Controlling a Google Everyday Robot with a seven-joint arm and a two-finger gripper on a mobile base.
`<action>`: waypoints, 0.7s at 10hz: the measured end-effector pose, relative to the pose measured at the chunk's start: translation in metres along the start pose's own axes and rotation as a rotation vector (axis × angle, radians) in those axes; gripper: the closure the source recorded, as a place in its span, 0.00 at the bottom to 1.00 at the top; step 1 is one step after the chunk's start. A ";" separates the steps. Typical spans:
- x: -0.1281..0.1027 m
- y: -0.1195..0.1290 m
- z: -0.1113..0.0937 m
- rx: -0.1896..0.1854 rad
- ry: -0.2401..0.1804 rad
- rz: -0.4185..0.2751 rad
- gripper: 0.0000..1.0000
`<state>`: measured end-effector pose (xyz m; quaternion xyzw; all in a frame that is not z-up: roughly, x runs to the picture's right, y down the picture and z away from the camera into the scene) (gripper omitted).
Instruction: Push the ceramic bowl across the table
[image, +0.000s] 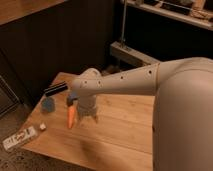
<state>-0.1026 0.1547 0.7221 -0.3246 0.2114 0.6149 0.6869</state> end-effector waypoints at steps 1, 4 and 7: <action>-0.001 0.003 0.002 0.001 0.009 -0.010 0.35; -0.002 0.016 0.012 0.016 0.041 -0.050 0.35; -0.007 0.018 0.011 0.023 0.039 -0.048 0.35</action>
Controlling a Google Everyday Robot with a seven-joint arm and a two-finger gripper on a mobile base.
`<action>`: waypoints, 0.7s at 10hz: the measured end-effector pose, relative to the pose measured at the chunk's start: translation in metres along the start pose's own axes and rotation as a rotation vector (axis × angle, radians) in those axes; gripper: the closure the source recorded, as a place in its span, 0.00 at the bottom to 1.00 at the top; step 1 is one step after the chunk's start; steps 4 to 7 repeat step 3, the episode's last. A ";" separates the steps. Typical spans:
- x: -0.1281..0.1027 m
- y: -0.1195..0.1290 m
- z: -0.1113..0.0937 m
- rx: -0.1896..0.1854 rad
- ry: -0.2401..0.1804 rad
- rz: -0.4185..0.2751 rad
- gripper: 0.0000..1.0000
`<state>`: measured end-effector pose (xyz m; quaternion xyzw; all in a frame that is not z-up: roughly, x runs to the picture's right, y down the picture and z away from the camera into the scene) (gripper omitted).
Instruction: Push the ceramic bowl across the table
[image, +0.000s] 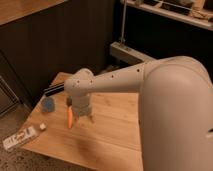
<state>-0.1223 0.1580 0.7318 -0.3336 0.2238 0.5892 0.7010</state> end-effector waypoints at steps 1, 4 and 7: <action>-0.001 -0.001 -0.001 0.001 -0.004 0.008 0.35; -0.001 -0.001 -0.001 0.001 -0.004 0.008 0.35; -0.001 -0.001 -0.001 0.001 -0.004 0.008 0.35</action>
